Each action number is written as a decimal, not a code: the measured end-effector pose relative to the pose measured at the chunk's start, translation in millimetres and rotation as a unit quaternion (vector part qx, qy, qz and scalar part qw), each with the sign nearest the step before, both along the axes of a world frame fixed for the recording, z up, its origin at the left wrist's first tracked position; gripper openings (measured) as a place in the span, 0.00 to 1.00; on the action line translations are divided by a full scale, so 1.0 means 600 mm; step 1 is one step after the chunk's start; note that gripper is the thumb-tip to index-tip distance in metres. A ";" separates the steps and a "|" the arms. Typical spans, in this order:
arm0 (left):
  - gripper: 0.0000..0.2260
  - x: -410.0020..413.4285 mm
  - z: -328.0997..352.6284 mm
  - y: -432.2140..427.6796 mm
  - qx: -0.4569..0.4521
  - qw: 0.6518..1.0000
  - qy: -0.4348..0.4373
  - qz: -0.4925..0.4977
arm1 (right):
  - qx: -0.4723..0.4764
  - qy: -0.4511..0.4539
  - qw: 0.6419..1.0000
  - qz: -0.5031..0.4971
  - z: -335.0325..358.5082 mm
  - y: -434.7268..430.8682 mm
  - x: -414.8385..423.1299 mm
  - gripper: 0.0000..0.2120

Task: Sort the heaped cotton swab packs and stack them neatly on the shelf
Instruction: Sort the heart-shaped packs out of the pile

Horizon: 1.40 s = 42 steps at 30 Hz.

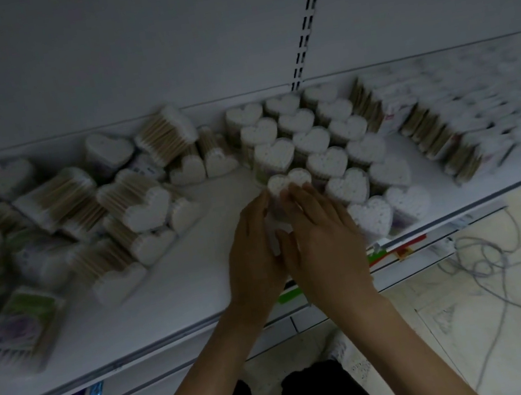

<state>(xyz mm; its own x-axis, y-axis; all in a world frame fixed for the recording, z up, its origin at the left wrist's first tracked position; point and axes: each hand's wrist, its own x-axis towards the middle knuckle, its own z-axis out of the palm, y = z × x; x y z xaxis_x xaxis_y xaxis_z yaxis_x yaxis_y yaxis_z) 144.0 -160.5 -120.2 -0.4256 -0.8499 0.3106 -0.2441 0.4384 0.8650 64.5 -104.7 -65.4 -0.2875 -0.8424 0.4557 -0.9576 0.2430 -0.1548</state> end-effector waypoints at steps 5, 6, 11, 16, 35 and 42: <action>0.28 -0.003 -0.016 -0.007 -0.047 0.995 -0.086 -0.012 | -0.008 0.008 1.000 -0.007 -0.008 -0.012 -0.007 0.22; 0.27 -0.003 -0.018 -0.008 -0.055 0.994 -0.094 -0.012 | -0.006 0.012 1.000 -0.011 -0.010 -0.014 -0.007 0.22; 0.27 -0.008 -0.020 -0.010 -0.075 0.989 -0.127 -0.012 | -0.012 0.019 1.000 -0.016 -0.017 -0.017 -0.008 0.22; 0.28 -0.009 -0.027 -0.011 -0.073 0.990 -0.123 -0.009 | -0.024 0.018 0.999 -0.015 -0.013 -0.016 -0.010 0.20; 0.13 0.124 0.004 -0.022 0.003 0.991 -0.085 0.104 | 0.088 -0.249 0.956 0.128 0.082 -0.275 0.047 0.25; 0.12 0.124 0.003 -0.025 -0.030 0.990 -0.074 0.116 | 0.073 -0.270 0.955 0.096 0.084 -0.310 0.037 0.13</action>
<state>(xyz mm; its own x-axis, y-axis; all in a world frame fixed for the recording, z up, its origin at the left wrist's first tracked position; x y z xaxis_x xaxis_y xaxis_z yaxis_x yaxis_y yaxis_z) 218.5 -175.4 -118.1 -0.2651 -0.9124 0.3119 -0.4668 0.4045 0.7864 86.9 -291.0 -15.3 -0.2815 -0.9466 0.1573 -0.7764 0.1284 -0.6170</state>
